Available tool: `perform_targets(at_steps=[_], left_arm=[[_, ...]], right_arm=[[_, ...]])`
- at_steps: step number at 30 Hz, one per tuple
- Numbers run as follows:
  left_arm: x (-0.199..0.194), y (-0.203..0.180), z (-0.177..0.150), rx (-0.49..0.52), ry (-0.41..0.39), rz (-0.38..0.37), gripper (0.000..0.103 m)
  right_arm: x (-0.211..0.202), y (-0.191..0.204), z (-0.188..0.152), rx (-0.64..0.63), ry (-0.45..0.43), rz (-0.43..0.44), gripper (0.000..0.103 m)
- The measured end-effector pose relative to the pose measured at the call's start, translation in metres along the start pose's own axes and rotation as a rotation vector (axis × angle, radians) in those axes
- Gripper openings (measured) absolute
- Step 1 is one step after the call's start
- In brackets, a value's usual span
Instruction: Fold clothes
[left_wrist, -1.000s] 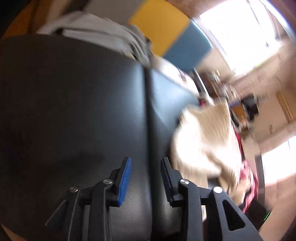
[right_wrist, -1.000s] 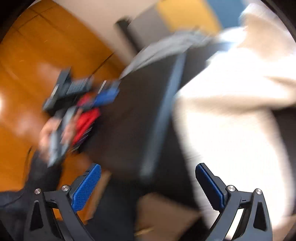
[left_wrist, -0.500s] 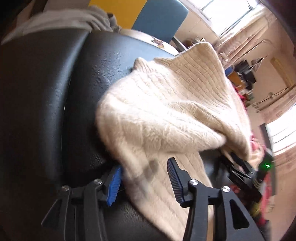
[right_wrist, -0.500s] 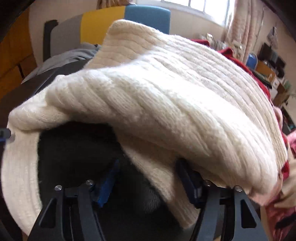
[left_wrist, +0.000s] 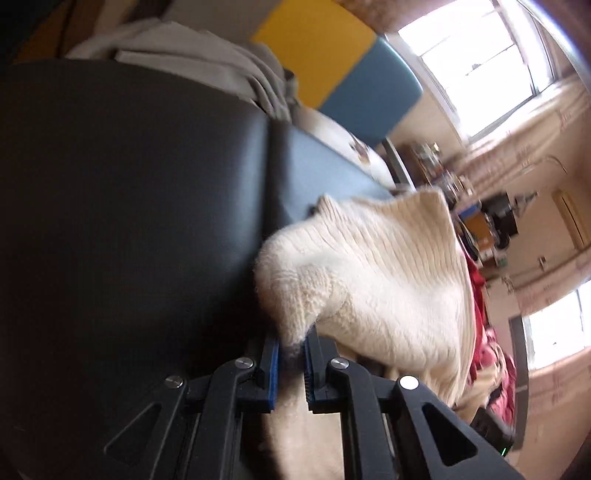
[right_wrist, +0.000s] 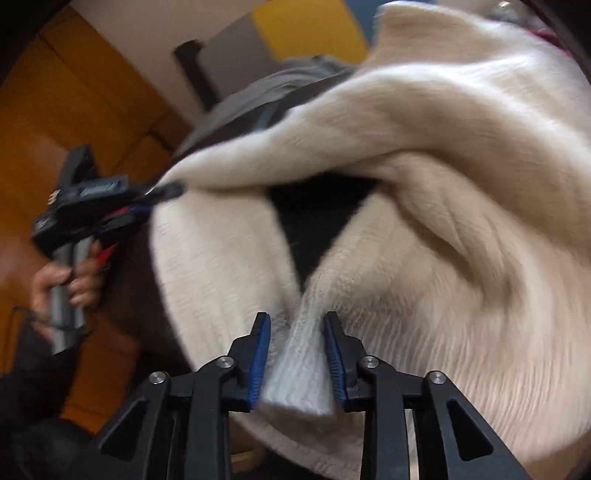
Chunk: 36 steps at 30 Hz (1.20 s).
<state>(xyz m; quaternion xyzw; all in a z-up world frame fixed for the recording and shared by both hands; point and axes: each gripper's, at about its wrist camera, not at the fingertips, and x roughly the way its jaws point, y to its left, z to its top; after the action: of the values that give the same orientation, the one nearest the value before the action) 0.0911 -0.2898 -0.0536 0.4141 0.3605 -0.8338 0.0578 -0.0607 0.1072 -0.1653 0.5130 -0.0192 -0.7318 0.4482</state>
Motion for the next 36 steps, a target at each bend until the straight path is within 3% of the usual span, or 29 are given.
perform_targets(at_steps=[3, 8, 10, 11, 12, 15, 17, 20, 23, 27, 28, 30, 33, 36], left_arm=[[-0.04, 0.031, 0.026, -0.011, -0.086, 0.097, 0.009], [-0.092, 0.094, 0.077, -0.117, -0.142, 0.242, 0.016], [-0.112, 0.116, 0.085, -0.154, -0.163, 0.332, 0.019], [-0.126, 0.126, 0.082, -0.154, -0.191, 0.355, 0.02], [-0.14, 0.136, 0.079, -0.154, -0.218, 0.376, 0.022], [-0.154, 0.137, 0.062, -0.13, -0.268, 0.388, 0.022], [-0.145, 0.127, 0.046, -0.051, -0.248, 0.347, 0.022], [-0.102, 0.1, 0.015, 0.066, -0.142, 0.332, 0.022], [-0.062, 0.091, -0.022, 0.09, -0.043, 0.32, 0.022], [-0.036, 0.102, -0.056, 0.081, -0.014, 0.367, 0.022], [-0.037, 0.102, -0.057, 0.103, -0.051, 0.378, 0.022], [-0.032, 0.106, -0.051, 0.121, -0.052, 0.404, 0.024], [-0.025, 0.12, -0.027, 0.155, -0.068, 0.457, 0.024], [-0.013, 0.141, 0.012, 0.175, -0.079, 0.515, 0.024]], right_arm=[[0.039, 0.05, 0.004, -0.057, 0.071, 0.164, 0.029], [0.096, 0.144, 0.014, -0.224, 0.232, 0.388, 0.03], [0.099, 0.169, 0.009, -0.289, 0.277, 0.436, 0.045], [0.095, 0.176, 0.005, -0.324, 0.292, 0.448, 0.065], [0.091, 0.184, 0.001, -0.36, 0.307, 0.46, 0.075], [0.066, 0.184, -0.007, -0.412, 0.309, 0.47, 0.075], [0.055, 0.173, 0.018, -0.423, 0.253, 0.42, 0.077], [0.007, 0.136, 0.025, -0.396, 0.115, 0.259, 0.081], [-0.028, 0.078, 0.049, -0.323, -0.018, 0.024, 0.09], [-0.029, -0.022, 0.077, -0.157, -0.026, -0.199, 0.092], [-0.028, -0.044, 0.081, -0.115, -0.014, -0.245, 0.092], [-0.043, -0.075, 0.069, -0.104, -0.04, -0.263, 0.092], [-0.06, -0.072, 0.053, -0.202, -0.053, -0.334, 0.092], [-0.061, -0.058, 0.029, -0.196, -0.078, -0.372, 0.092]])
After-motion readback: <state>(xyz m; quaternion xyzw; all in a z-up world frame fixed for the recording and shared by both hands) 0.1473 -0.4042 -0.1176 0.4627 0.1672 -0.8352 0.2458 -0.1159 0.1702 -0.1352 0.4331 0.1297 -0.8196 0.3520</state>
